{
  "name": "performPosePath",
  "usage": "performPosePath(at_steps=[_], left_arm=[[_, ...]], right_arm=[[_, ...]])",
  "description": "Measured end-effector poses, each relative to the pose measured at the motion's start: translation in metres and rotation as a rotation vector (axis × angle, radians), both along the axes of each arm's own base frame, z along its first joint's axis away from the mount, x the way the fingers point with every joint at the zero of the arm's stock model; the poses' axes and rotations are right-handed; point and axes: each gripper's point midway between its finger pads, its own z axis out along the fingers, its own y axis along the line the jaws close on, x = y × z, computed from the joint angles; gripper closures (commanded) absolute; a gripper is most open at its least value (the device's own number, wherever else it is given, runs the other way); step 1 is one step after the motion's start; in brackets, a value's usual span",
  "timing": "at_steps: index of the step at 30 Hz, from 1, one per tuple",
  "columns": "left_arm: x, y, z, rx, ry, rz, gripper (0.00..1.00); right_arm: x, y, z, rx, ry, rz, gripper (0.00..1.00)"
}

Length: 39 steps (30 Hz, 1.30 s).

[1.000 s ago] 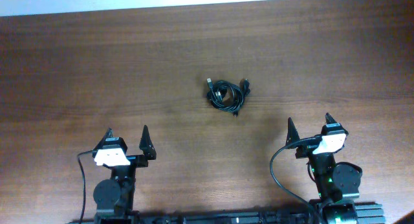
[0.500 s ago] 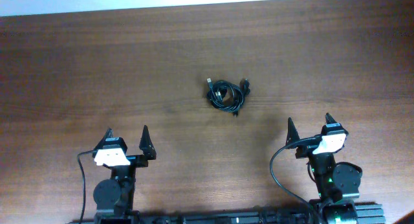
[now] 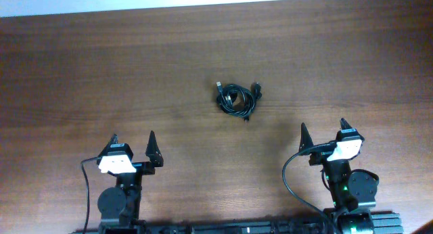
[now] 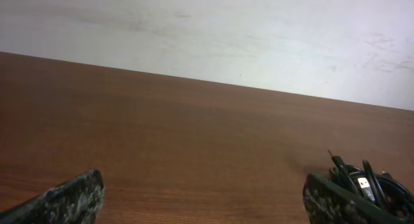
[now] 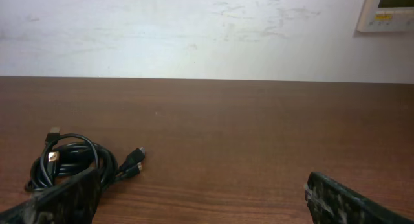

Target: Untangle cables

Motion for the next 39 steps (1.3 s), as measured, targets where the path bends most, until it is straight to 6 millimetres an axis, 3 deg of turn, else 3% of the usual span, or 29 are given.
performPosePath(at_steps=[39], left_arm=[[-0.0068,-0.0041,-0.0040,0.017,0.082,-0.028,0.01]], right_arm=[[0.0000,0.0001,0.0000,-0.001,0.000,0.000,0.01]])
